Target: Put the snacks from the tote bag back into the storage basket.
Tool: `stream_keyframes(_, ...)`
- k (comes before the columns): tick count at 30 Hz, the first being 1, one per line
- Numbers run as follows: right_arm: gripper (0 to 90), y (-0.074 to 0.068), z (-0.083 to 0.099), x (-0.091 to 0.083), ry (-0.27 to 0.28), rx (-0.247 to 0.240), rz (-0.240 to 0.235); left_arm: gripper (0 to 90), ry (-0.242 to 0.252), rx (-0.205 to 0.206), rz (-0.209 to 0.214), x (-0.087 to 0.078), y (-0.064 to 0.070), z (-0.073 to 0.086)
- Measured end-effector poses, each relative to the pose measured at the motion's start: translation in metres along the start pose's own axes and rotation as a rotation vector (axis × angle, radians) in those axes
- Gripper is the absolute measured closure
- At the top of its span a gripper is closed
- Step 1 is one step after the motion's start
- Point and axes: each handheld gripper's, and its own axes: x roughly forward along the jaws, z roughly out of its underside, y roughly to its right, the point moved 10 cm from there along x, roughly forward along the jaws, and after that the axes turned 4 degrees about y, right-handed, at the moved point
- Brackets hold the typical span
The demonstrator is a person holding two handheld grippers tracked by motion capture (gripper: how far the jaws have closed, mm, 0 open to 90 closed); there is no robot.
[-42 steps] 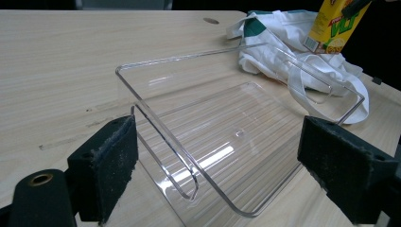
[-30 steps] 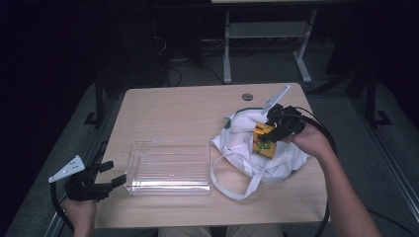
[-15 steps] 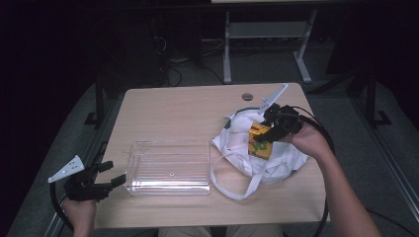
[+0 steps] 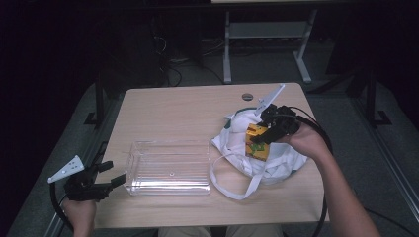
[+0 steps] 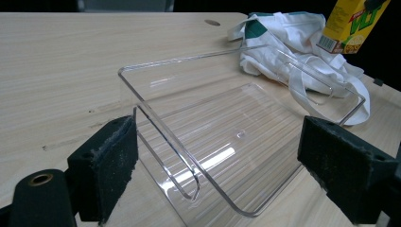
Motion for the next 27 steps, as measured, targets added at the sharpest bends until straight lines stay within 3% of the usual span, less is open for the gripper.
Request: stream_keyframes(27,51.5,-0.027,-0.032,-0.007,0.032,-0.084,-0.034,12.8,0.002,0.003,-0.001,0.0,-0.001,-0.001)
